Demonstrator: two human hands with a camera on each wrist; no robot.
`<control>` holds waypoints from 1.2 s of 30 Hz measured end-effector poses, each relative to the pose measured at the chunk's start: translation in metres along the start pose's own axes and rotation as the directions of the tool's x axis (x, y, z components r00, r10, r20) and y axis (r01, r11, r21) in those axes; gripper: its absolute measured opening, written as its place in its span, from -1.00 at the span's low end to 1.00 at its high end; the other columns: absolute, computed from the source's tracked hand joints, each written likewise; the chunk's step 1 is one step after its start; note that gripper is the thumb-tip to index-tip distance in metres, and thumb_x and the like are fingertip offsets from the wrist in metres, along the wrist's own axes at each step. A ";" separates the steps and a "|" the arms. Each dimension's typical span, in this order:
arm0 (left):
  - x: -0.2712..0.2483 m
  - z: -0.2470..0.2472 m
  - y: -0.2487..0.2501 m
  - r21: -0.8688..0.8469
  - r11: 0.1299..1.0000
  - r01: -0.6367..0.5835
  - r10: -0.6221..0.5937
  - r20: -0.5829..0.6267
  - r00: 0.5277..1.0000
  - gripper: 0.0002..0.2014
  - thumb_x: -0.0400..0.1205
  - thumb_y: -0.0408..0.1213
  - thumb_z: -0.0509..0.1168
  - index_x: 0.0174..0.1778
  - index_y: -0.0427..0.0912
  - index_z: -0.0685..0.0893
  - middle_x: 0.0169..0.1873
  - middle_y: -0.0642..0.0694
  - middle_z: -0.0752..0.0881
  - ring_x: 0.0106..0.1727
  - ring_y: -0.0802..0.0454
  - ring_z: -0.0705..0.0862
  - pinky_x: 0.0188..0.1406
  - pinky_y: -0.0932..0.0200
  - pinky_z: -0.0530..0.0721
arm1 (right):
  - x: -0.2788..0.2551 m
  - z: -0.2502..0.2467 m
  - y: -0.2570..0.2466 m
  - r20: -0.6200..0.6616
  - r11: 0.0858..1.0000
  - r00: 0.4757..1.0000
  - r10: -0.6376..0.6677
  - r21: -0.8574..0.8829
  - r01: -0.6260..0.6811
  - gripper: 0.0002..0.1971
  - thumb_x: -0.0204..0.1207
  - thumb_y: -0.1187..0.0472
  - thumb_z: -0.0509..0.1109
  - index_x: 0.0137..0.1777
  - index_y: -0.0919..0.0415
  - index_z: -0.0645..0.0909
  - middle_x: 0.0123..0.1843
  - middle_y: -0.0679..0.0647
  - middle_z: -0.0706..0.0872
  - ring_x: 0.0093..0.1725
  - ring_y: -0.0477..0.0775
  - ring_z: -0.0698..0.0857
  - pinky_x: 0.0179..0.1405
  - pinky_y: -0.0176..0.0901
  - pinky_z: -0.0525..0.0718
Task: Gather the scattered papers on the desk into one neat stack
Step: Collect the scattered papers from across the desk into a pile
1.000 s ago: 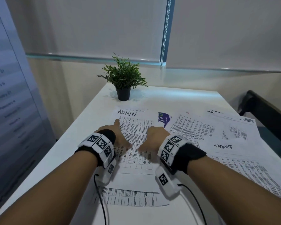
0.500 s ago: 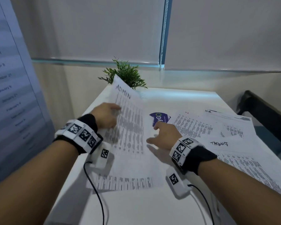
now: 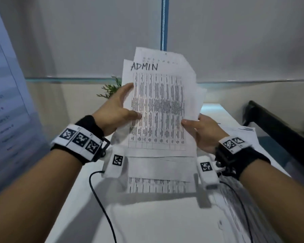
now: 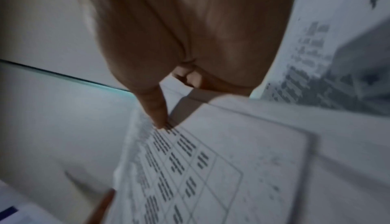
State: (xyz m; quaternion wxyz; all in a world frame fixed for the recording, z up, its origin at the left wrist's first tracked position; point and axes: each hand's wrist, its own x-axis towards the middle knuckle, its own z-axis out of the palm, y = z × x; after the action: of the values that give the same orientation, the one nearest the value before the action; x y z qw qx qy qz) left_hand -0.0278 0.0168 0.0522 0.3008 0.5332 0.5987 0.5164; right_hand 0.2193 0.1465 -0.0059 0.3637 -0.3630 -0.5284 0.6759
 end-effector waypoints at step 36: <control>0.057 0.165 -0.085 0.942 0.335 -0.015 -0.509 0.194 0.839 -0.48 0.77 0.09 0.21 0.56 -0.16 0.47 0.41 -0.23 0.64 0.35 -0.22 0.66 0.32 -0.08 0.69 | -0.018 -0.124 0.013 -0.251 -0.069 0.929 0.272 -0.968 -0.241 -0.28 0.40 -0.29 0.61 0.46 0.07 0.57 0.37 0.04 0.70 0.29 0.11 0.69 0.25 -0.05 0.69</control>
State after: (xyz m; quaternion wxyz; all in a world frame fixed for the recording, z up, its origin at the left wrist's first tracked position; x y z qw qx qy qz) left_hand 0.0805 0.1290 -0.0634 0.1626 0.6113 0.7678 -0.1014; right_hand 0.3353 0.1841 -0.0387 -0.1414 -0.5966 -0.7736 0.1602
